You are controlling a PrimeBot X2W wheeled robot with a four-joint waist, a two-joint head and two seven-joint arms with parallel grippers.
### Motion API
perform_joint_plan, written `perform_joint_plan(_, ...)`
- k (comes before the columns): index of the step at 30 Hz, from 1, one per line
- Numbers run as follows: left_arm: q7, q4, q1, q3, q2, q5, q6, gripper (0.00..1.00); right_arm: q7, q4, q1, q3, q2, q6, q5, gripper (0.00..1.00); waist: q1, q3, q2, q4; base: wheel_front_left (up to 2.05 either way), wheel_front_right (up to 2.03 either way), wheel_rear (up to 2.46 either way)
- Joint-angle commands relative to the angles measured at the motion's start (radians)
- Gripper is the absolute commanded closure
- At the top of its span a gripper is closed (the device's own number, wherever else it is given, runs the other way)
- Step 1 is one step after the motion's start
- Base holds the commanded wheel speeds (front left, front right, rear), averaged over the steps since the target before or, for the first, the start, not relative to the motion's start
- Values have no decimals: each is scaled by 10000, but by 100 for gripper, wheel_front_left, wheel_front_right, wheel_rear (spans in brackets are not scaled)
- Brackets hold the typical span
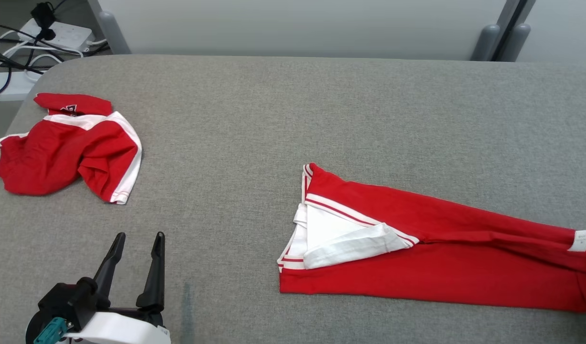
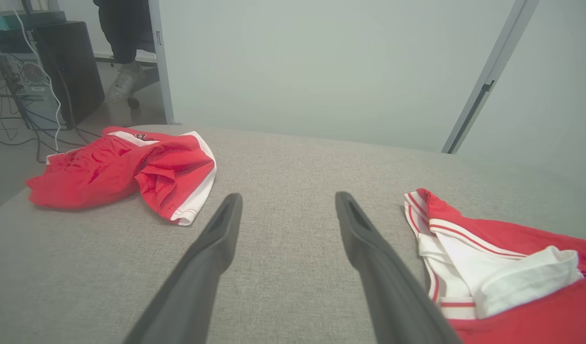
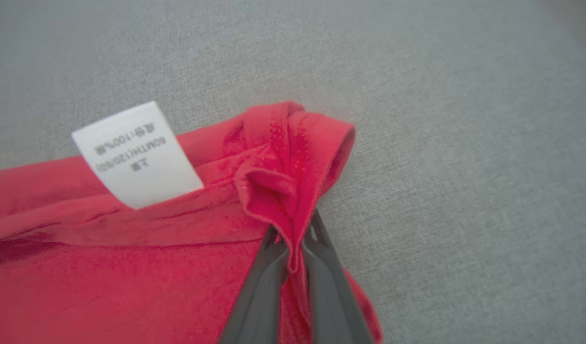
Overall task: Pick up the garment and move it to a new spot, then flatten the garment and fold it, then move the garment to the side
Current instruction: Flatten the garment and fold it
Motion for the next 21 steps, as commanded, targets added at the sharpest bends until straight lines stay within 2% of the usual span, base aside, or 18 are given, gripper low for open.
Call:
perform_joint_plan(1,-111,-222,-506,453,193,65,-20,0,-121,-257,-79,76,-275,-42,162,100,0,32,-1,-89,0,0,0)
perform_joint_plan(6,-115,-235,-534,490,180,20,-121,0,454,-1941,-423,66,827,-42,1791,100,0,12,-1,-370,0,0,0)
perform_joint_plan(10,-79,-194,-639,386,186,46,-196,0,1137,-4371,-24,426,1678,-42,3053,100,0,-51,-1,-437,0,0,0)
perform_joint_plan(15,-7,-230,-764,329,216,89,-180,0,1855,-7135,377,1225,2868,-42,3669,100,0,-4,-1,-498,0,0,0)
perform_joint_plan(18,38,-268,-836,335,276,108,-170,0,2063,-7847,299,2030,3254,-42,3770,100,0,84,-1,-511,0,0,0)
perform_joint_plan(21,69,-280,-912,319,312,124,-177,0,1848,-7714,18,3054,3365,-42,3737,100,0,146,-1,-462,0,0,0)
